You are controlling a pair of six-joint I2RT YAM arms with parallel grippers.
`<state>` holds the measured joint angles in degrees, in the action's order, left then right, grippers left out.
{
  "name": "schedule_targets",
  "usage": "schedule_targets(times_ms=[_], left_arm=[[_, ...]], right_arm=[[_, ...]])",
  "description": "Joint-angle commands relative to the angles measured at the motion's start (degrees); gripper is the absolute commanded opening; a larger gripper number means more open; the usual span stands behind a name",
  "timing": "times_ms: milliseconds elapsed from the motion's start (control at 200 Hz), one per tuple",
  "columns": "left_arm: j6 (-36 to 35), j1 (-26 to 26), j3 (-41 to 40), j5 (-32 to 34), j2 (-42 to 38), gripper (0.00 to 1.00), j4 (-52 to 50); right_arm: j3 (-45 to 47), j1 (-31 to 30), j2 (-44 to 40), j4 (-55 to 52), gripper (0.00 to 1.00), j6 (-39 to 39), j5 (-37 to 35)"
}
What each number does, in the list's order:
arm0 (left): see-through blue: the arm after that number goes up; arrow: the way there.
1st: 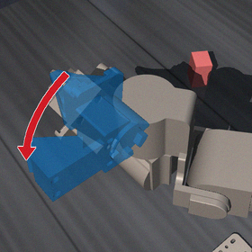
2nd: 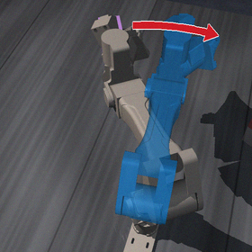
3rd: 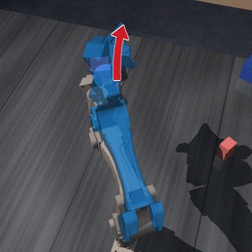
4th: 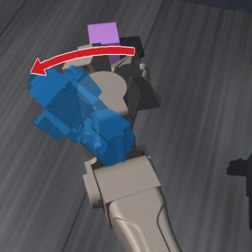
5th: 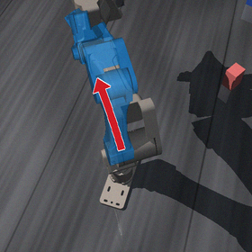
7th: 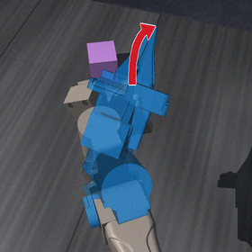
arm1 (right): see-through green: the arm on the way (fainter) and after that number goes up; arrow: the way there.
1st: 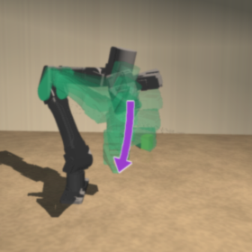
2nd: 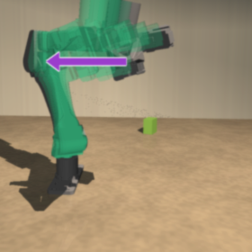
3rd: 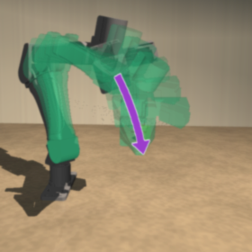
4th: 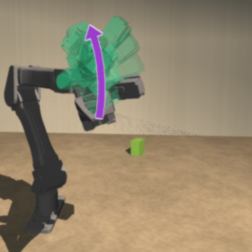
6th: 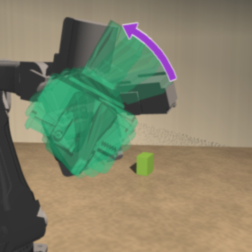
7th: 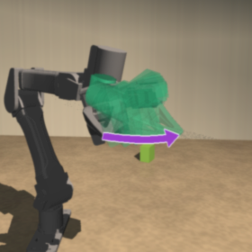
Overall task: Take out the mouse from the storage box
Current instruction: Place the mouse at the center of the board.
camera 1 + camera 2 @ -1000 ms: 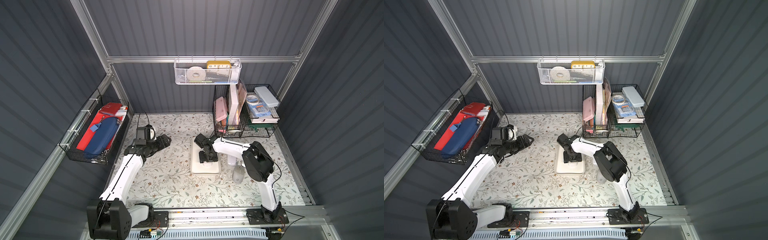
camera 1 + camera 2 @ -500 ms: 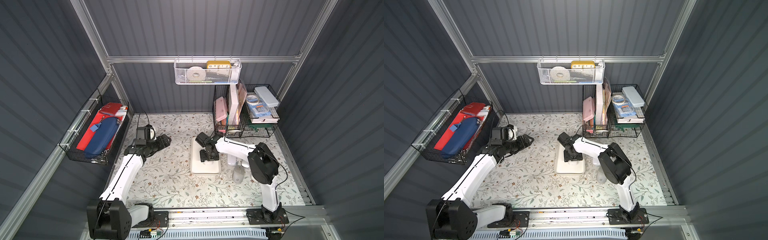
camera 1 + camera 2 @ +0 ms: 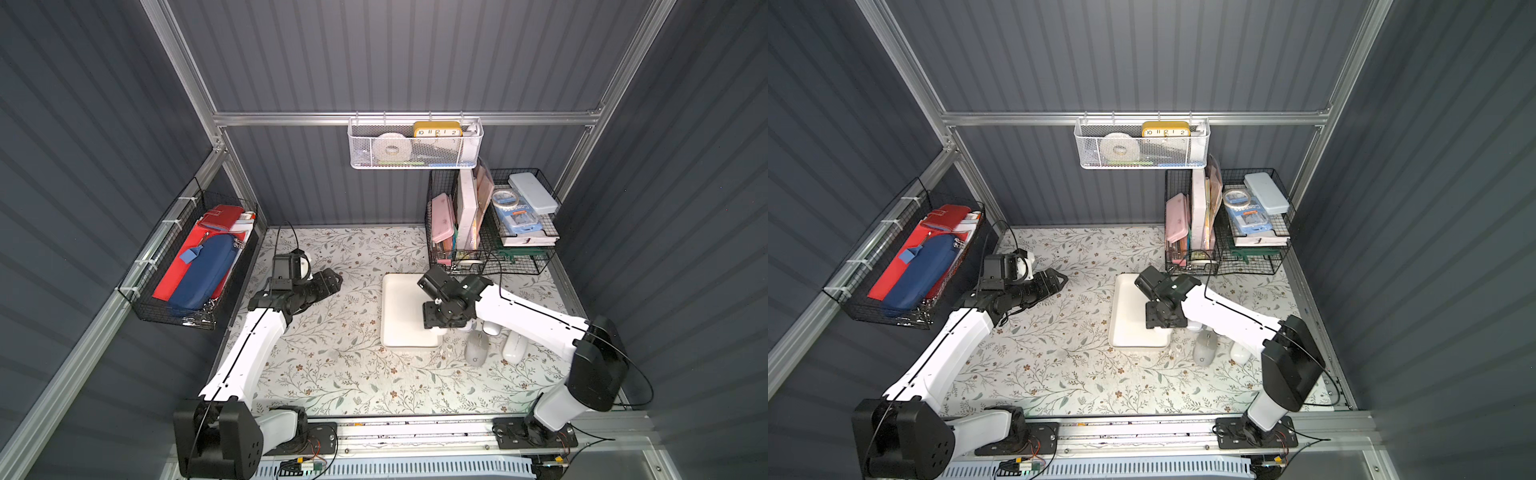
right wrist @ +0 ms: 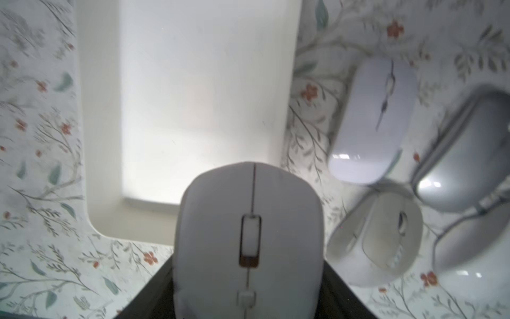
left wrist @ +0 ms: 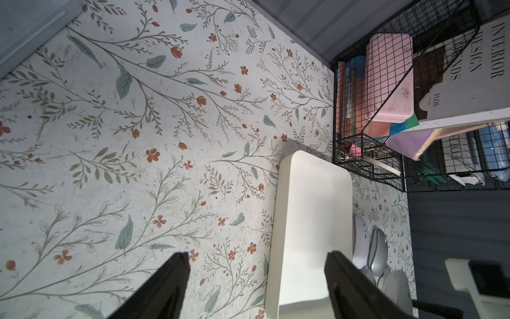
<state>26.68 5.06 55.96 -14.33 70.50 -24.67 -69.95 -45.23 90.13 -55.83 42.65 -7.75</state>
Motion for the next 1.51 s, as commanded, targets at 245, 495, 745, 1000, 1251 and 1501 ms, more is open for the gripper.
schedule_targets(times_ms=[245,495,745,1000,1251,1501], left_arm=[[-0.12,0.24,-0.60,-0.31,-0.52,0.82,0.88],[-0.01,0.24,-1.13,0.09,-1.24,0.82,0.66],[0.04,0.28,-1.04,0.11,-0.71,0.82,0.79],[0.07,0.25,-1.71,0.13,-0.56,0.83,1.35],[-0.29,0.22,-1.13,-0.13,-0.50,0.84,0.80],[-0.05,0.24,-1.38,-0.26,-1.19,0.86,0.57]], right_arm=[[17.00,-1.18,-6.95,1.51,0.00,8.63,4.06],[22.25,-2.43,-4.13,7.81,0.00,10.75,8.98],[21.71,-3.72,-0.45,9.78,0.00,10.71,9.76],[21.90,-3.90,2.47,9.85,0.44,10.97,10.80],[18.04,-4.54,3.84,6.38,0.79,11.03,10.57],[17.58,-4.64,0.53,2.21,0.99,12.08,8.19]])
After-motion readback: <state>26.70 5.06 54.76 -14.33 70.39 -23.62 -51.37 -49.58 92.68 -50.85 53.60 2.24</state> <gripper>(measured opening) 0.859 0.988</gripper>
